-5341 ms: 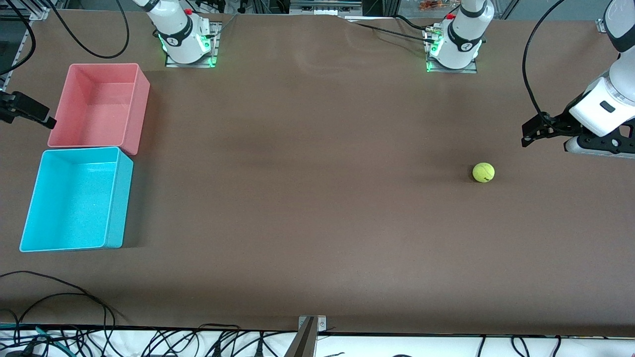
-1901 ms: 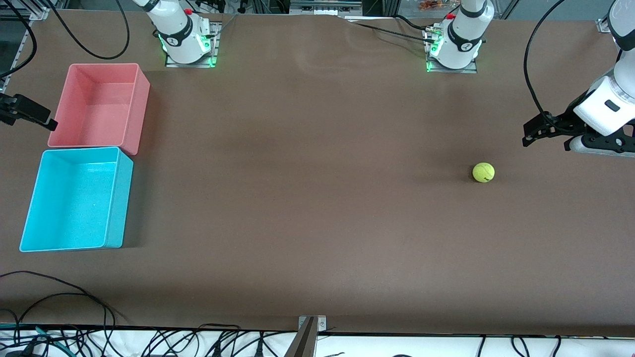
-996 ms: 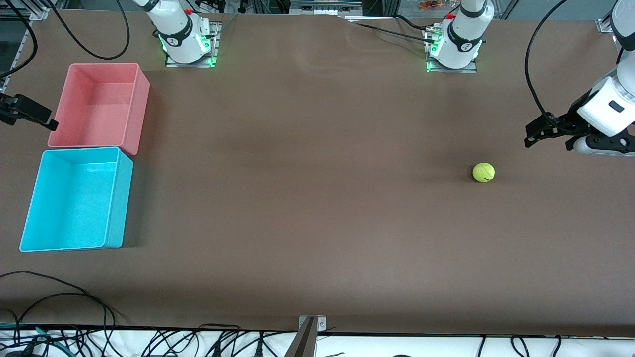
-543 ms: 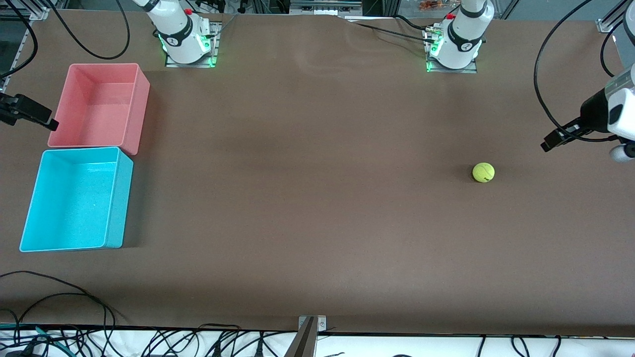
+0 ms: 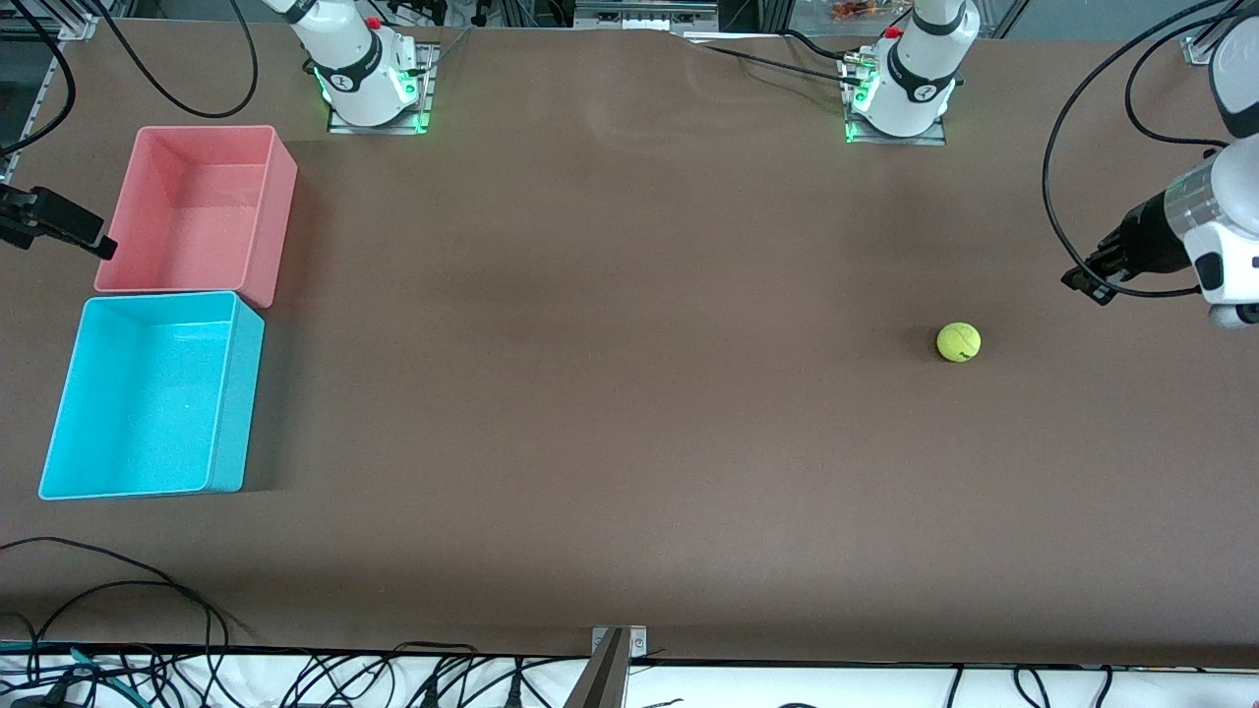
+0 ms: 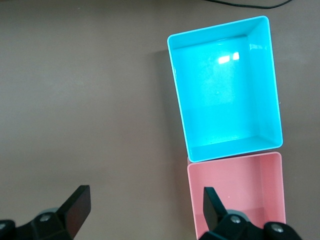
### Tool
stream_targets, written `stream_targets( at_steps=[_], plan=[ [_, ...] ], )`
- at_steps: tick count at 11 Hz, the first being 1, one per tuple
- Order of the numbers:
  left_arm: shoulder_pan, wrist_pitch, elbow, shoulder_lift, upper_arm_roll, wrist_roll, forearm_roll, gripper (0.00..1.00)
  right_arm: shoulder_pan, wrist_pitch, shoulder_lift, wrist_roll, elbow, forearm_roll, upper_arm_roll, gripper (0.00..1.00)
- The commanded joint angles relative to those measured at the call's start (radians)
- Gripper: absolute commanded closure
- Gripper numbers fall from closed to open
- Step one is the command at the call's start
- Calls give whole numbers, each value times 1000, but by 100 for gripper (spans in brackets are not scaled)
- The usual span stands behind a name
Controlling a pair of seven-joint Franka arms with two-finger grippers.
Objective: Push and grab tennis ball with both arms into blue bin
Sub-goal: 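Lower the left gripper beside the tennis ball, fingers closed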
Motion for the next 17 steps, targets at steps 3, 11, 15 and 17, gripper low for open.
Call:
stream_targets(
  at_steps=[3,11,15,17],
  plan=[
    [94,-16,37,83,15,-299,14,87,0,-22,14,-10,34,0,0,0],
    [243,41,149,233,52,-161,-35,100,-2,-21,14,-12,34,0,0,0],
    [257,124,88,293,47,-215,-69,100,0,-22,14,-18,34,-2,2,0],
    [257,244,-42,277,44,-253,-79,100,0,-22,14,-19,34,3,2,0]
  ],
)
